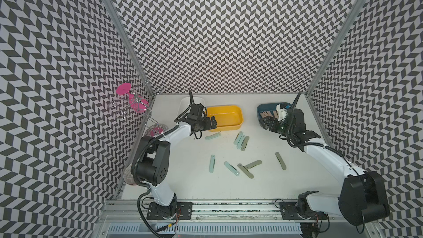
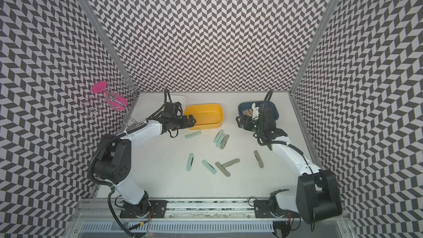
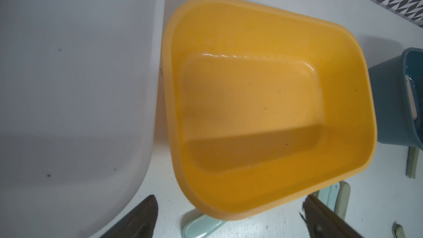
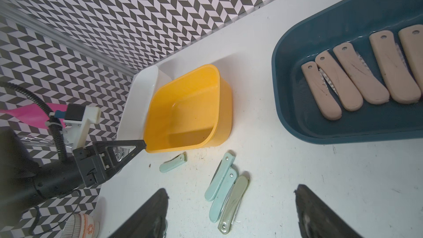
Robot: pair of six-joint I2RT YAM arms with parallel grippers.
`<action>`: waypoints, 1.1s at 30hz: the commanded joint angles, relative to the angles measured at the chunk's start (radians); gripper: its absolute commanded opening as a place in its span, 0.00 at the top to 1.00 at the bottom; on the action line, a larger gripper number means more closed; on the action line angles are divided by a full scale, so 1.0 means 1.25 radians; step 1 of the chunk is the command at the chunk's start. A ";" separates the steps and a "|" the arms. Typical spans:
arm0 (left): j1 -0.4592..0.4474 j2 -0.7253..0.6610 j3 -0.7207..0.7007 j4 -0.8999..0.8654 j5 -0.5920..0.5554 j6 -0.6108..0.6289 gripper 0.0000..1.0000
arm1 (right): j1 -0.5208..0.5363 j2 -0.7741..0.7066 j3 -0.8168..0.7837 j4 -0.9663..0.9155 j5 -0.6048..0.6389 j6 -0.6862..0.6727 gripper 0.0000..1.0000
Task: Place the fruit knives into the storage box by color
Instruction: Adjust the storage box at the center of the board, then move the storage box to the center of the board.
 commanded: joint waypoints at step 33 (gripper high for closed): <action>-0.089 0.249 0.316 0.039 0.084 0.022 0.00 | -0.037 -0.060 -0.088 -0.024 0.055 -0.024 0.16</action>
